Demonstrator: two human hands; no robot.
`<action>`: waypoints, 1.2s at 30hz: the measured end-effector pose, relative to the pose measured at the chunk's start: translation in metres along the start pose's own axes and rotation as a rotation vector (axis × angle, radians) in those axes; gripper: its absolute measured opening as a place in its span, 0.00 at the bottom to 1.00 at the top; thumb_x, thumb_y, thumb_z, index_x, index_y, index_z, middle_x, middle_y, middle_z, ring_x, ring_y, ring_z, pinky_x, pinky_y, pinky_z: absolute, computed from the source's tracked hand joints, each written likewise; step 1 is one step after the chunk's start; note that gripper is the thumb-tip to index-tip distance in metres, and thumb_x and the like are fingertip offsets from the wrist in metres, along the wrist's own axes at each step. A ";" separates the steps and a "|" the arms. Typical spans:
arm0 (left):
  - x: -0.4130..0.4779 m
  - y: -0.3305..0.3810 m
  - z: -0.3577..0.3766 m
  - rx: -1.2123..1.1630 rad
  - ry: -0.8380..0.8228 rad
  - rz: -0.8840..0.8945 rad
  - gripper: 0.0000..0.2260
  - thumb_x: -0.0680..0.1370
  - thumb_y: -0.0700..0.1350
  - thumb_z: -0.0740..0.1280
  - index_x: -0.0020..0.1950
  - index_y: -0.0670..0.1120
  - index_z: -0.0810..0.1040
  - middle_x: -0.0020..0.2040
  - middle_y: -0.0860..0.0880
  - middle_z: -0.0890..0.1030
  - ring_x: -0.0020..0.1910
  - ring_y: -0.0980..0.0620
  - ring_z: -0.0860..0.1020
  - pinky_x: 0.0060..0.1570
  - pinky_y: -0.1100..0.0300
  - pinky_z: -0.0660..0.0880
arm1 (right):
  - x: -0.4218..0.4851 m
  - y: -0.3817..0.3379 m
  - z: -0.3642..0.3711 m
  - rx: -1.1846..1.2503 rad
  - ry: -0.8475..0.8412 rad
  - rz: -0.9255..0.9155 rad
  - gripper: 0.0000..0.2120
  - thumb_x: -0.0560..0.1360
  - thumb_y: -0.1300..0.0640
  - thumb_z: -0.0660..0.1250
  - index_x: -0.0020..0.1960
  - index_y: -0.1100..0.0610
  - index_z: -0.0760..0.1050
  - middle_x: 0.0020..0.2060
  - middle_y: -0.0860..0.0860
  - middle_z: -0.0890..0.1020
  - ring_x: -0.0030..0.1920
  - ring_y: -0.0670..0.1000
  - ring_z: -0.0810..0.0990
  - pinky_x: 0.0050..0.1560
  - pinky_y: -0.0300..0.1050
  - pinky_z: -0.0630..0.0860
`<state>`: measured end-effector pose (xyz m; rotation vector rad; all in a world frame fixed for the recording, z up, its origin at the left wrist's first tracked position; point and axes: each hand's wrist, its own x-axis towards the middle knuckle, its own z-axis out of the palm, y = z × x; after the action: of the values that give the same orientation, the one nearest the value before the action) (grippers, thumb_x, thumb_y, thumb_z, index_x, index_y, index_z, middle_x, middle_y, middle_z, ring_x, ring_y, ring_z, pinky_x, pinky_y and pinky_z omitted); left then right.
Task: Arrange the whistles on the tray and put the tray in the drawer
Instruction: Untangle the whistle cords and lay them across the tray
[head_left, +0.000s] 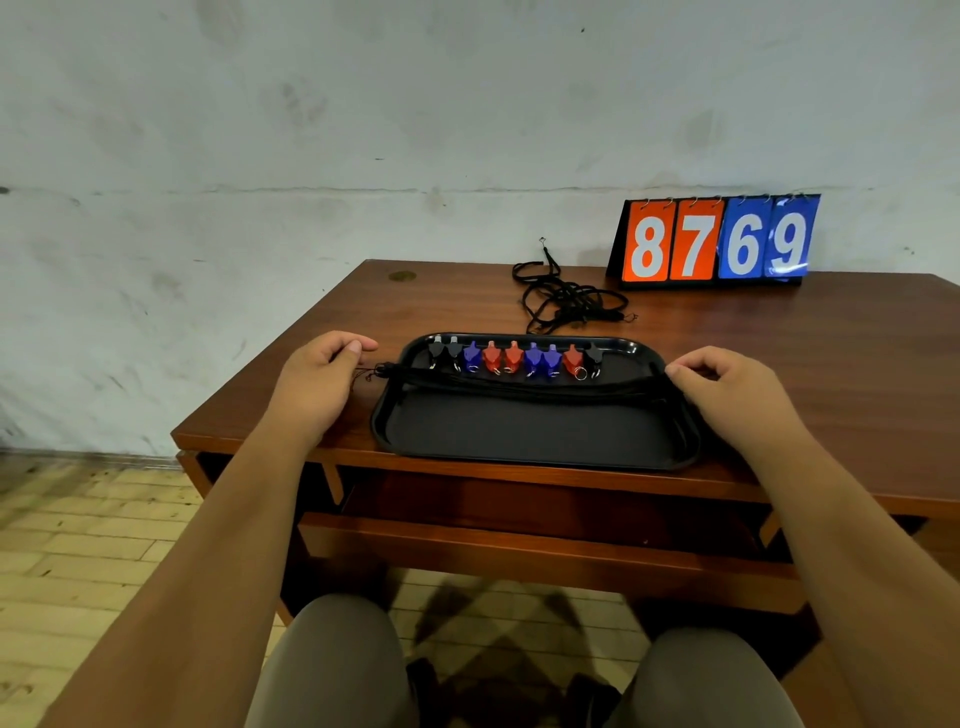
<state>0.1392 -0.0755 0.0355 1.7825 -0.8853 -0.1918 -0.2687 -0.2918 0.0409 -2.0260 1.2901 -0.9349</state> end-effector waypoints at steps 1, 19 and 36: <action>0.000 0.001 0.000 0.003 0.004 -0.010 0.13 0.87 0.50 0.63 0.55 0.58 0.87 0.56 0.56 0.86 0.59 0.52 0.82 0.58 0.52 0.77 | 0.000 -0.001 0.000 0.006 -0.003 0.010 0.06 0.83 0.47 0.70 0.52 0.45 0.85 0.49 0.44 0.85 0.50 0.46 0.82 0.43 0.43 0.74; -0.005 0.013 -0.006 -0.150 0.020 -0.104 0.13 0.86 0.50 0.65 0.51 0.59 0.90 0.52 0.54 0.87 0.58 0.51 0.83 0.70 0.43 0.77 | 0.005 -0.008 -0.004 0.134 0.042 0.146 0.19 0.87 0.43 0.60 0.49 0.47 0.87 0.49 0.45 0.87 0.53 0.51 0.83 0.56 0.52 0.78; 0.034 0.098 0.030 0.311 -0.227 0.221 0.10 0.87 0.49 0.65 0.59 0.56 0.86 0.59 0.60 0.83 0.56 0.60 0.78 0.56 0.61 0.71 | 0.070 -0.041 -0.003 0.179 -0.079 0.012 0.12 0.87 0.51 0.63 0.55 0.48 0.86 0.51 0.47 0.87 0.55 0.49 0.82 0.61 0.51 0.78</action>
<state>0.1014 -0.1333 0.1180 1.9551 -1.3265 -0.1189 -0.2288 -0.3412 0.0920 -1.8957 1.1337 -0.9214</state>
